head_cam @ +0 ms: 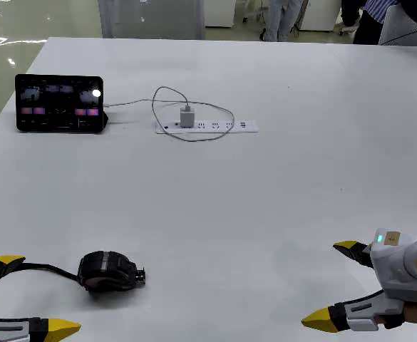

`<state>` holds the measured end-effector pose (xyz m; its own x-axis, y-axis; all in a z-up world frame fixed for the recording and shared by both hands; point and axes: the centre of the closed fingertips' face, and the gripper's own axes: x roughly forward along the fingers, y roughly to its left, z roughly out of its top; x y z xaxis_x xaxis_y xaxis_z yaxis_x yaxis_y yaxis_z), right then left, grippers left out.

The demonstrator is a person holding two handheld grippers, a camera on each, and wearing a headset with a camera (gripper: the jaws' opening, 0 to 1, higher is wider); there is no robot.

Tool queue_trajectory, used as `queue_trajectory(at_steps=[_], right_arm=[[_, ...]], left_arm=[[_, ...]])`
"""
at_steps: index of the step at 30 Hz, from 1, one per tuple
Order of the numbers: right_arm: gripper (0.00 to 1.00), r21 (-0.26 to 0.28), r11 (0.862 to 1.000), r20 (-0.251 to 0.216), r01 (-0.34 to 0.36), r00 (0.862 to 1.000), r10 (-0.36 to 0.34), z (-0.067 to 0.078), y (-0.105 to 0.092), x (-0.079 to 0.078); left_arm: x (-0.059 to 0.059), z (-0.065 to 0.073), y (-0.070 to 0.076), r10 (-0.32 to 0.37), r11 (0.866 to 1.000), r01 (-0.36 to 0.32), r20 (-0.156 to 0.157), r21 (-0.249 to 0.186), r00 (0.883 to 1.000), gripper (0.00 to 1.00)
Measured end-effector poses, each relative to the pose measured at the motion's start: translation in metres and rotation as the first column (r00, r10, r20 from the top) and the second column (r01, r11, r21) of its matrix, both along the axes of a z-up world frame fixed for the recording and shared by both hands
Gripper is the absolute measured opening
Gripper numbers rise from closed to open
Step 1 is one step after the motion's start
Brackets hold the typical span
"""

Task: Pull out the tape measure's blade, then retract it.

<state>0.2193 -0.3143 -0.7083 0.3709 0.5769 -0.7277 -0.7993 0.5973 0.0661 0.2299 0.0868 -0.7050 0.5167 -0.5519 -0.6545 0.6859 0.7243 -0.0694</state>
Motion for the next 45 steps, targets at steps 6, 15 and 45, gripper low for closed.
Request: queue_trajectory(at_steps=[6,15,45], right_arm=[[0.99,0.001,1.0,-0.006,0.005,1.0,-0.005,-0.001,-0.001,-0.003],[0.99,0.004,1.0,0.0,0.016,1.0,-0.016,0.0,0.0,-0.003],[0.99,0.009,0.996,0.024,-0.088,0.996,0.088,0.002,0.021,0.002]], left_arm=[[0.001,0.001,-0.002,-0.006,1.0,0.006,0.001,-0.003,1.0,0.99],[0.005,0.003,-0.002,-0.02,1.0,0.02,0.007,0.0,1.0,0.99],[0.011,0.0,-0.001,-0.138,0.989,0.137,0.005,0.055,0.99,0.99]])
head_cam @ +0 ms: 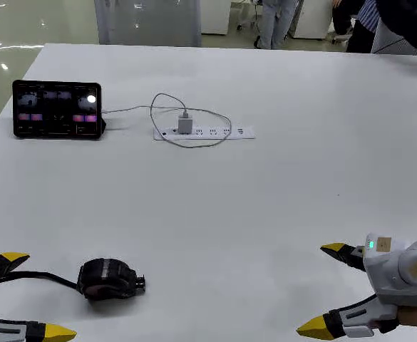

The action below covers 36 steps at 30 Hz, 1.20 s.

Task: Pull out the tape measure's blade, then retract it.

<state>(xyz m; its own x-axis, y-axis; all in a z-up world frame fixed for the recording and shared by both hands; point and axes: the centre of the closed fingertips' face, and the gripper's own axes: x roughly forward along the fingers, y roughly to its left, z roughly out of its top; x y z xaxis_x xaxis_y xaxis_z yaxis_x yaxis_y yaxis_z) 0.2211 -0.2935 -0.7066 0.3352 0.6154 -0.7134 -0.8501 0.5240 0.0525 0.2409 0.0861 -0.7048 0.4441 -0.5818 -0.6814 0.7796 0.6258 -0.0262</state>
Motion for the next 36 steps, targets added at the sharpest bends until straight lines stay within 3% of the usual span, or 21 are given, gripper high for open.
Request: queue_trajectory(at_steps=[5,11,17,22,24,25,29,36], right_arm=[[0.99,-0.01,1.0,-0.003,-0.012,1.0,0.012,-0.003,0.006,0.002],[0.99,-0.019,0.999,-0.007,-0.046,0.999,0.046,-0.004,0.017,0.004],[0.99,-0.02,0.997,0.002,-0.071,0.997,0.071,-0.002,0.026,0.009],[0.99,-0.038,0.994,-0.007,-0.107,0.994,0.107,-0.01,0.034,0.009],[0.99,-0.043,0.992,-0.006,-0.12,0.993,0.119,-0.012,0.037,0.01],[0.99,-0.043,0.991,-0.006,-0.124,0.992,0.123,-0.012,0.04,0.012],[0.99,-0.036,0.99,0.003,-0.135,0.991,0.136,-0.01,0.049,0.017],[0.99,-0.042,0.983,0.015,-0.178,0.984,0.179,-0.007,0.066,0.022]], left_arm=[[0.004,-0.002,-0.003,-0.043,0.998,0.042,0.014,0.044,0.999,0.99],[0.0,-0.01,-0.01,-0.115,0.989,0.115,-0.011,0.096,0.993,0.99],[-0.002,-0.02,-0.009,-0.198,0.963,0.2,-0.03,0.179,0.98,0.99],[-0.001,-0.023,-0.013,-0.236,0.953,0.243,-0.057,0.18,0.97,0.99],[0.002,-0.025,-0.012,-0.258,0.942,0.265,-0.058,0.208,0.964,0.99],[0.003,-0.027,-0.011,-0.285,0.927,0.291,-0.06,0.236,0.957,0.98],[0.008,-0.024,-0.018,-0.299,0.925,0.309,-0.076,0.22,0.951,0.98],[0.014,-0.02,-0.028,-0.34,0.909,0.351,-0.089,0.222,0.936,0.96]])
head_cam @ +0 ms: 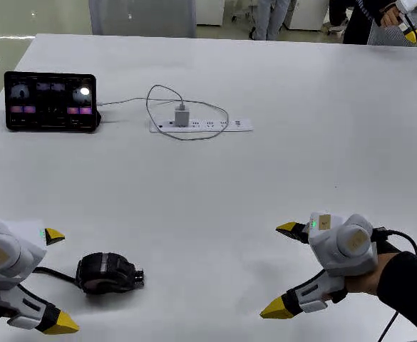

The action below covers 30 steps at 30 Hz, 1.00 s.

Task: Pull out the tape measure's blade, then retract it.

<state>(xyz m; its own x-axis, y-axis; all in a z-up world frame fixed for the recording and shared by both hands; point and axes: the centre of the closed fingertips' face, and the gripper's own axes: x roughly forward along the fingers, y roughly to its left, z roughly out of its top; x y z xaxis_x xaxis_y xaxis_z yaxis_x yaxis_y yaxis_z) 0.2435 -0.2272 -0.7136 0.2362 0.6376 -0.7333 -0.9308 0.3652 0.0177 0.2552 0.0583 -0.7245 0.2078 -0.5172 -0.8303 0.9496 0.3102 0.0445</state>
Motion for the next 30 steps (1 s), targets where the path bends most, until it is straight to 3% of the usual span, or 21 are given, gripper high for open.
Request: queue_trajectory(at_steps=[7,21,25,30], right_arm=[[0.99,0.018,0.998,0.014,-0.052,0.999,0.052,0.004,0.026,0.003],[0.99,0.014,0.993,0.02,-0.12,0.993,0.12,-0.011,0.068,0.012],[0.99,0.03,0.99,0.034,-0.135,0.99,0.134,-0.01,0.083,0.015],[0.99,0.043,0.988,0.031,-0.149,0.988,0.148,-0.012,0.102,0.019]], left_arm=[[0.004,0.004,-0.015,-0.041,0.999,0.041,-0.016,-0.009,0.999,0.95],[0.009,0.0,-0.05,-0.143,0.989,0.144,-0.024,0.025,0.989,0.88],[0.007,-0.001,-0.052,-0.174,0.983,0.175,-0.032,0.052,0.984,0.76],[0.011,-0.006,-0.051,-0.181,0.979,0.182,-0.026,0.086,0.983,0.73]])
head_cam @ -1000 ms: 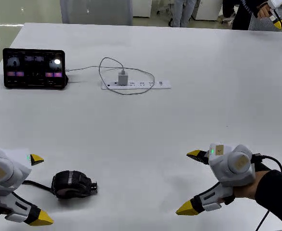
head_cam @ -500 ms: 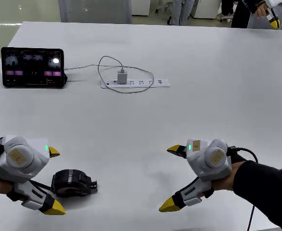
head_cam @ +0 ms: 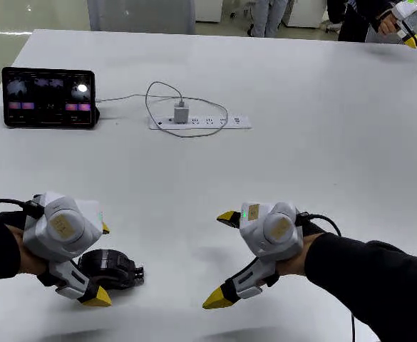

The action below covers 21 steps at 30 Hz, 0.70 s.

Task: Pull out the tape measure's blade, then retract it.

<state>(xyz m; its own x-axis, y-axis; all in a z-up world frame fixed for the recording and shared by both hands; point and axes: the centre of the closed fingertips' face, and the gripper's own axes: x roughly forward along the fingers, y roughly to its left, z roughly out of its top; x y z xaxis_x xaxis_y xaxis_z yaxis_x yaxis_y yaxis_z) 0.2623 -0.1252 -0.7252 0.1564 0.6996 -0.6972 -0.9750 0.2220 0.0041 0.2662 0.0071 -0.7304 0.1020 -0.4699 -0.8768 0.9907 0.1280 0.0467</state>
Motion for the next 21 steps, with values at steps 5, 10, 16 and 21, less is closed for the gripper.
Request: queue_trajectory(at_steps=[5,10,16,21], right_arm=[[0.99,-0.014,0.999,-0.008,-0.042,0.999,0.042,-0.008,0.018,0.0],[0.99,-0.007,0.998,-0.021,-0.059,0.998,0.059,-0.011,0.036,0.0],[0.99,0.014,0.998,-0.035,-0.069,0.997,0.069,-0.012,0.055,0.0],[0.99,0.022,0.994,-0.039,-0.104,0.994,0.105,-0.016,0.067,-0.005]], left_arm=[[0.002,-0.008,-0.001,-0.021,0.999,0.021,0.015,0.04,1.0,0.69],[0.005,-0.013,-0.003,-0.029,0.999,0.028,0.027,0.043,0.999,0.63],[0.006,-0.014,-0.005,-0.047,0.998,0.045,0.05,0.049,0.998,0.59],[0.001,-0.02,-0.003,-0.059,0.996,0.057,0.02,0.068,0.998,0.42]])
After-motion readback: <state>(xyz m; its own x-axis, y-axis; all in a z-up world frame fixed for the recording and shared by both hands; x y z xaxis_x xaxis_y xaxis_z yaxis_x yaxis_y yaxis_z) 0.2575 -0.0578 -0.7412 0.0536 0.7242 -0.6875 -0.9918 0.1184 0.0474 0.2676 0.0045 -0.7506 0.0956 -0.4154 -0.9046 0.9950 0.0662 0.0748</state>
